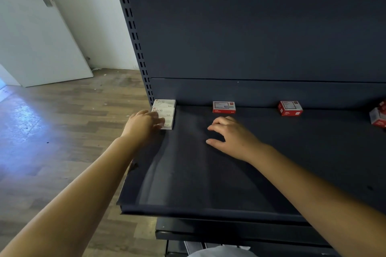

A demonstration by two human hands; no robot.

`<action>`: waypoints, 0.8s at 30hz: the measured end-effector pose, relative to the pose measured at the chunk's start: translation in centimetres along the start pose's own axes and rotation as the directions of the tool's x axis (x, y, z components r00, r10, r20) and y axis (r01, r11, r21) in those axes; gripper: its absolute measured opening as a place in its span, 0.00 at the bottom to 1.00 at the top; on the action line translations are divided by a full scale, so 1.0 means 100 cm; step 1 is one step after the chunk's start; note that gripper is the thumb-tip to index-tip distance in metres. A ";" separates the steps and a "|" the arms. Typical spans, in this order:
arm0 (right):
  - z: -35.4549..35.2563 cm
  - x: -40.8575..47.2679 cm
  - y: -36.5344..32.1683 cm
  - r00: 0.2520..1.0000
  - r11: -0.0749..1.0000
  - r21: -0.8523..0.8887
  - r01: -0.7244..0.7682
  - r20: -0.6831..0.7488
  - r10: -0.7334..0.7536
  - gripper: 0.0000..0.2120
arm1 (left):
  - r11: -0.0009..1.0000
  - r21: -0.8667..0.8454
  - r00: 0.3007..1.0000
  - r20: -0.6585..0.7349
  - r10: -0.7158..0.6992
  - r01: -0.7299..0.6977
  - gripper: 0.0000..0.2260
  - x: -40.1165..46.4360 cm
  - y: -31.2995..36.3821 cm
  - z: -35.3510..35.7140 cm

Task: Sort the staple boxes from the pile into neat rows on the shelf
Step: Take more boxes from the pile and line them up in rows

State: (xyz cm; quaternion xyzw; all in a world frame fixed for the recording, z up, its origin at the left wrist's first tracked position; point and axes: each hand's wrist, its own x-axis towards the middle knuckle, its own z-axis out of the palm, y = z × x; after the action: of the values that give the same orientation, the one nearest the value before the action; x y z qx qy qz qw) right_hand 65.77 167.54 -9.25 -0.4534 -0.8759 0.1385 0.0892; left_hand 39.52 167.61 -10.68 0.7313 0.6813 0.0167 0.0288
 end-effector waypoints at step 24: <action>-0.051 -0.155 0.131 0.965 0.959 -0.140 -0.247 -0.128 0.230 0.23 | 0.860 -0.137 0.869 -0.152 0.472 -0.491 0.20 -0.019 0.292 0.024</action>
State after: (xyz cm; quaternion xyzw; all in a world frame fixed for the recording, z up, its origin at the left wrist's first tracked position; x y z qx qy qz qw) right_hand 86.18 162.92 -9.15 -0.5683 -0.8166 0.0545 0.0845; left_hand 68.64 163.61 -11.14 0.8709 0.4733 0.1235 0.0478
